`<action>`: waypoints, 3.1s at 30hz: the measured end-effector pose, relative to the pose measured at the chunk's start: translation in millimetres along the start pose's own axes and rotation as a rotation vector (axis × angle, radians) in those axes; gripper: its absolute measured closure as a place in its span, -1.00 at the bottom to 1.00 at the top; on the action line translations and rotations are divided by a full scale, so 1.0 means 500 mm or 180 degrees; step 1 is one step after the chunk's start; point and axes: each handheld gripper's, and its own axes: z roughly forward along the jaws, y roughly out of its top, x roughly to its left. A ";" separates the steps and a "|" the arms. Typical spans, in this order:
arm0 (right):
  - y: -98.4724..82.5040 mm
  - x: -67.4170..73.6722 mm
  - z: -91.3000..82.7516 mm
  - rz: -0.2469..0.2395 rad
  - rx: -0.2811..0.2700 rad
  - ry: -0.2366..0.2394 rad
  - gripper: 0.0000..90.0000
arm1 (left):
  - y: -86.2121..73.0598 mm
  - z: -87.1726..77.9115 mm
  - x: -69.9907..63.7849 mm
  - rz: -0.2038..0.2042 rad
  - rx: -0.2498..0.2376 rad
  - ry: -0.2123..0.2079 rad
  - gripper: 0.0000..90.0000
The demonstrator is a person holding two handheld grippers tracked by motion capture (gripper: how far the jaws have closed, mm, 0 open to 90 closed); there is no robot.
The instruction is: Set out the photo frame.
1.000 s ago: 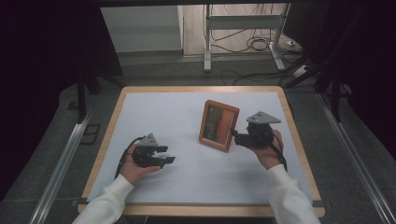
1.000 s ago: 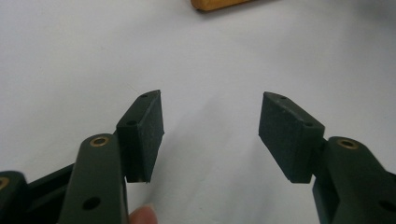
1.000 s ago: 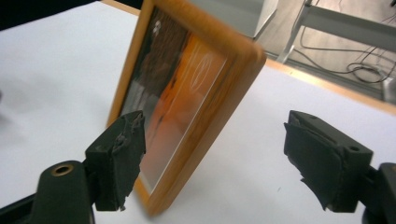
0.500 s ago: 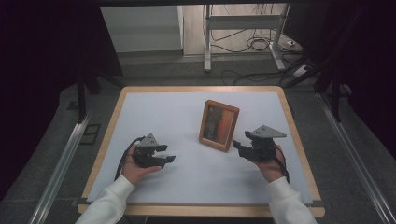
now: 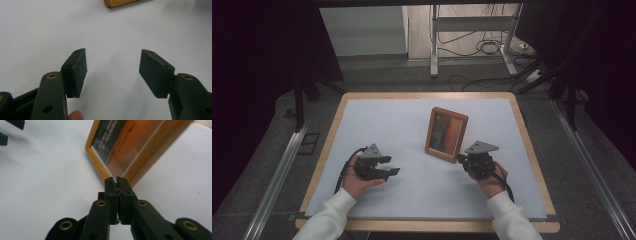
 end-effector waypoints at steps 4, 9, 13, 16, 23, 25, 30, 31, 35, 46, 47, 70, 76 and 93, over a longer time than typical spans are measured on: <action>0.001 0.012 0.024 -0.0079 0.0074 0.0011 0.99 | 0.000 0.002 -0.002 0.0017 0.0016 -0.0008 -0.14; 0.001 0.020 0.055 -0.0135 0.0182 0.0011 0.99 | 0.000 0.002 -0.002 0.0012 0.0017 -0.0010 -0.14; -0.001 0.023 0.073 -0.0191 0.0245 -0.0002 0.99 | 0.000 0.002 -0.002 0.0009 0.0014 -0.0010 -0.14; -0.003 0.021 0.078 -0.0193 0.0268 -0.0037 0.99 | 0.000 0.002 -0.001 0.0008 0.0016 -0.0011 -0.14; -0.008 0.011 0.081 -0.0177 0.0282 -0.0103 1.00 | 0.000 0.002 -0.002 0.0009 0.0013 -0.0012 -0.14; -0.009 0.009 0.081 -0.0177 0.0277 -0.0096 1.00 | 0.000 0.002 -0.002 0.0009 0.0015 -0.0011 -0.14; -0.010 0.007 0.080 -0.0195 0.0278 -0.0132 1.00 | 0.000 0.002 -0.002 0.0016 0.0022 -0.0014 -0.14; -0.010 0.005 0.080 -0.0188 0.0281 -0.0137 1.00 | 0.000 0.002 -0.003 0.0016 0.0023 -0.0016 -0.14; -0.013 0.000 0.079 -0.0176 0.0287 -0.0160 1.00 | 0.000 0.002 -0.002 0.0019 0.0024 -0.0015 -0.14; -0.021 -0.022 0.072 -0.0117 0.0275 -0.0241 1.00 | 0.000 0.002 -0.001 0.0024 0.0024 -0.0008 -0.14; -0.021 -0.023 0.072 -0.0126 0.0278 -0.0254 1.00 | 0.000 0.002 -0.001 0.0022 0.0022 -0.0009 -0.14; -0.025 -0.035 0.070 -0.0058 0.0255 -0.0275 0.99 | 0.000 0.003 -0.001 0.0018 0.0021 -0.0010 -0.14; -0.021 -0.029 0.053 -0.0079 0.0182 -0.0262 0.99 | 0.000 -0.001 -0.001 0.0017 0.0001 -0.0002 -0.14; -0.088 -0.059 -0.069 0.0235 -0.0060 -0.0158 0.29 | 0.000 -0.012 -0.008 0.0005 -0.0046 0.0012 -0.17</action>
